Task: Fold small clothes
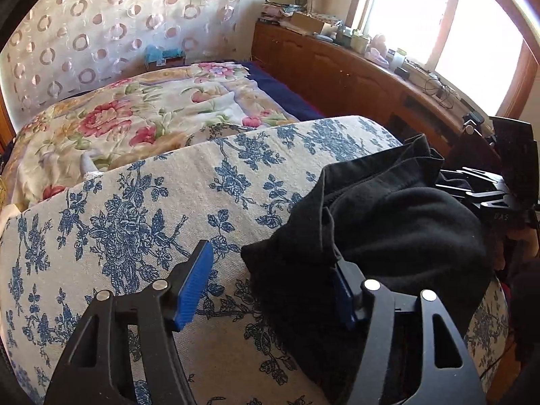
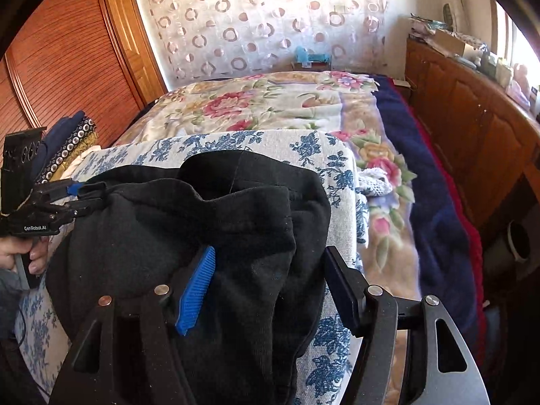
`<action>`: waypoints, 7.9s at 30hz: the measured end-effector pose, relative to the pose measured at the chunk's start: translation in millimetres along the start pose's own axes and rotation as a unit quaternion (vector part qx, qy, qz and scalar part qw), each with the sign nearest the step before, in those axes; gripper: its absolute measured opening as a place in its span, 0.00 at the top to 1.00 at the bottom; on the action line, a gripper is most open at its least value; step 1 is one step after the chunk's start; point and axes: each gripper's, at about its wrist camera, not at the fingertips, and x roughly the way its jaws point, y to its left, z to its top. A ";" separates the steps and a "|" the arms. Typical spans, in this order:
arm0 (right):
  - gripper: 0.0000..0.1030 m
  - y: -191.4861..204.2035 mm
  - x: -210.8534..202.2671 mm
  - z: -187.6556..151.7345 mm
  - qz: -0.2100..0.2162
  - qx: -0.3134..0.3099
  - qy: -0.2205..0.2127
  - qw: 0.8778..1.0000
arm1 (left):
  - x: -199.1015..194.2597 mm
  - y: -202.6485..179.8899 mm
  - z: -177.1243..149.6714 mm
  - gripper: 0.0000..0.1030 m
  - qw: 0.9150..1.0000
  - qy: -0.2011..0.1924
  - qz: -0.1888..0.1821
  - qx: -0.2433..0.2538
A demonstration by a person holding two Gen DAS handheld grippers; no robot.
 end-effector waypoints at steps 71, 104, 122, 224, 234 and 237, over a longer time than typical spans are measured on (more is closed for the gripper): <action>0.88 386.9 111.2 172.9 0.120 -0.388 -0.151 0.901 | -269.8 186.5 -118.3 0.87 0.930 -0.270 0.171 -0.183; 0.47 376.0 168.1 201.1 0.161 -0.315 -0.061 0.934 | -247.5 237.6 -160.6 0.56 0.913 -0.195 0.267 -0.237; 0.39 390.0 145.7 188.9 0.146 -0.268 -0.086 0.948 | -278.2 201.2 -166.7 0.16 0.912 -0.216 0.290 -0.196; 0.22 225.5 -227.3 -145.3 -0.053 -0.031 -0.254 0.965 | -273.4 -29.8 -118.4 0.16 0.950 -0.235 0.197 -0.056; 0.22 222.1 -226.2 -145.2 -0.051 -0.034 -0.253 0.965 | -272.4 -29.6 -118.9 0.16 0.950 -0.235 0.196 -0.056; 0.22 222.0 -226.0 -145.3 -0.052 -0.034 -0.254 0.965 | -272.3 -29.7 -118.9 0.16 0.950 -0.235 0.197 -0.056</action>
